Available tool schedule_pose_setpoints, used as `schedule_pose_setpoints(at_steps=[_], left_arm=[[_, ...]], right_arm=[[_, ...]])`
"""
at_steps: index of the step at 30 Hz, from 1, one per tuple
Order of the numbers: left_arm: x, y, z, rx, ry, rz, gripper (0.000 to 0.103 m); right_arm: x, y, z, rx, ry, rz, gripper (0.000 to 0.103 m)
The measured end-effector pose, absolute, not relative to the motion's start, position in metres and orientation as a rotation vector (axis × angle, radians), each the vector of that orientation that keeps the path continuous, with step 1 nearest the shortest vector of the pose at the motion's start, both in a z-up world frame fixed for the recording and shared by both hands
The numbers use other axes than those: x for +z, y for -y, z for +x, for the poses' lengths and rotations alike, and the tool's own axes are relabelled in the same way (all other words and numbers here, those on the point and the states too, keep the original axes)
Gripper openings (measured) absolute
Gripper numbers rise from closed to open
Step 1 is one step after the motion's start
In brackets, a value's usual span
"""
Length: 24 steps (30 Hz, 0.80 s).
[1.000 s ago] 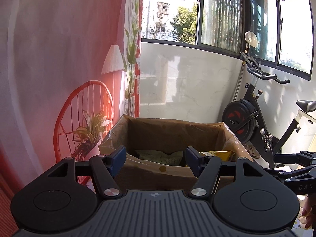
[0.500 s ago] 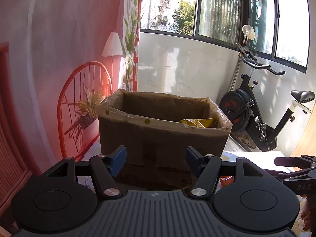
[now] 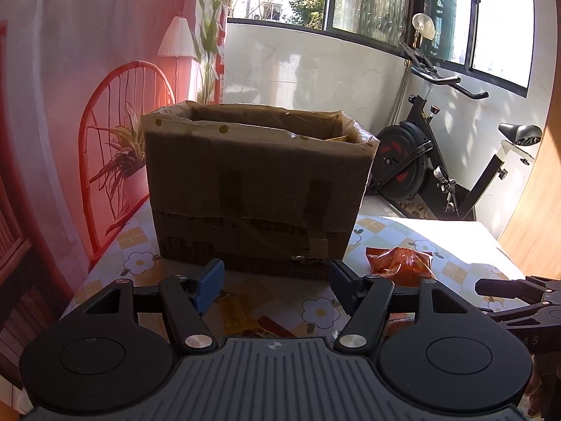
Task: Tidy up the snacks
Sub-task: 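Move both open grippers back from the box to the snack pile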
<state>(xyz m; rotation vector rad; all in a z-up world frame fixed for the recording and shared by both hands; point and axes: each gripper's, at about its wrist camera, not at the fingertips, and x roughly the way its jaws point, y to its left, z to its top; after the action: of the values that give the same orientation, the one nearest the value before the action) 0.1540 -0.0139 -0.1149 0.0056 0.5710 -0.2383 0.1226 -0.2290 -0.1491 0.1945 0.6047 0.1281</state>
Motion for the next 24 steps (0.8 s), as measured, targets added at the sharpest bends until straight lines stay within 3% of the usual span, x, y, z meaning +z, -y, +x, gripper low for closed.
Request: schedule_pose_setpoints(at_steps=[20, 24], left_arm=[[-0.161, 0.019, 0.146, -0.192, -0.644, 0.050, 0.069], [-0.162, 0.022, 0.148, -0.196, -0.649, 0.051, 0.069]], right_arm=[[-0.232, 0.190, 0.136, 0.157, -0.904, 0.233, 0.099], [-0.233, 0.196, 0.134, 0.143, -0.905, 0.222, 0.089]])
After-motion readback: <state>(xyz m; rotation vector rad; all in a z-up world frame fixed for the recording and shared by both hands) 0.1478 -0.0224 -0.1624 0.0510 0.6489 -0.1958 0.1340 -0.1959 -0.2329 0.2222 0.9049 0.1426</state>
